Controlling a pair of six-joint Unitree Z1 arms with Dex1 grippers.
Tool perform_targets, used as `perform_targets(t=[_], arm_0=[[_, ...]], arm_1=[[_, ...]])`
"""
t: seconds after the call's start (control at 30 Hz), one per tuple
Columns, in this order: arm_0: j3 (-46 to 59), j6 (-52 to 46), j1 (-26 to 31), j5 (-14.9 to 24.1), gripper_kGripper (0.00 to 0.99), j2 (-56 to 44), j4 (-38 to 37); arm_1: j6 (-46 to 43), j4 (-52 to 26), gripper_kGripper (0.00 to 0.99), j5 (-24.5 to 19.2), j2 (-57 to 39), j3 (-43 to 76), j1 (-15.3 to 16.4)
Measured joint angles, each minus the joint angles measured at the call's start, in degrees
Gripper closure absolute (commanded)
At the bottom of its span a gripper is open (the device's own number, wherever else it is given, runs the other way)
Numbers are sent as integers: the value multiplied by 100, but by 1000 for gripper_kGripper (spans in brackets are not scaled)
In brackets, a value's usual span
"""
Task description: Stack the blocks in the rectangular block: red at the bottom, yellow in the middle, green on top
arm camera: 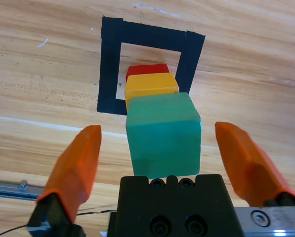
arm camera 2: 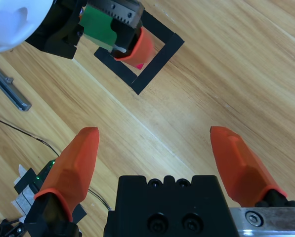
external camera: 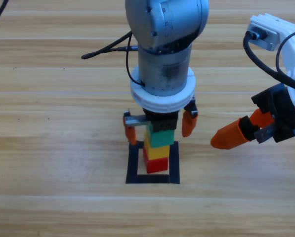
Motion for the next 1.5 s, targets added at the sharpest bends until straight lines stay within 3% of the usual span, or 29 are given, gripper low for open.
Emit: perform_targets(t=[0.17, 0.27, 0.47, 0.57, 0.77, 1.0, 1.1, 1.5], arm_0=[[1, -22, 0, 17, 0, -11, 4], [-6, -162, 0, 275, 0, -85, 4], [39, -275, -207, 1472, 0, -987, 3], [569, -352, -557, 1994, 0, -1774, -12], [1739, -468, -1270, 2640, 0, -2542, -534], [4183, -259, -1820, 2848, 0, -3026, -2248], [4754, -174, -1890, 2856, 0, -3296, -2659], [5270, -15, -1890, 2906, 0, -3756, -2909]], arm_1=[[-1, 0, 2, -113, 0, 0, 0], [-2, -1, 2, -198, 0, 1, 0], [-7, -1, 2, -218, -7, 48, 0], [-7, -2, 2, -224, -11, 73, 0], [-7, -2, 2, -239, -40, 94, 1], [-7, -33, 2, -251, -44, 94, 1], [-7, -48, 2, -255, -44, 95, 1], [-7, -81, 2, -255, -44, 97, 3]])
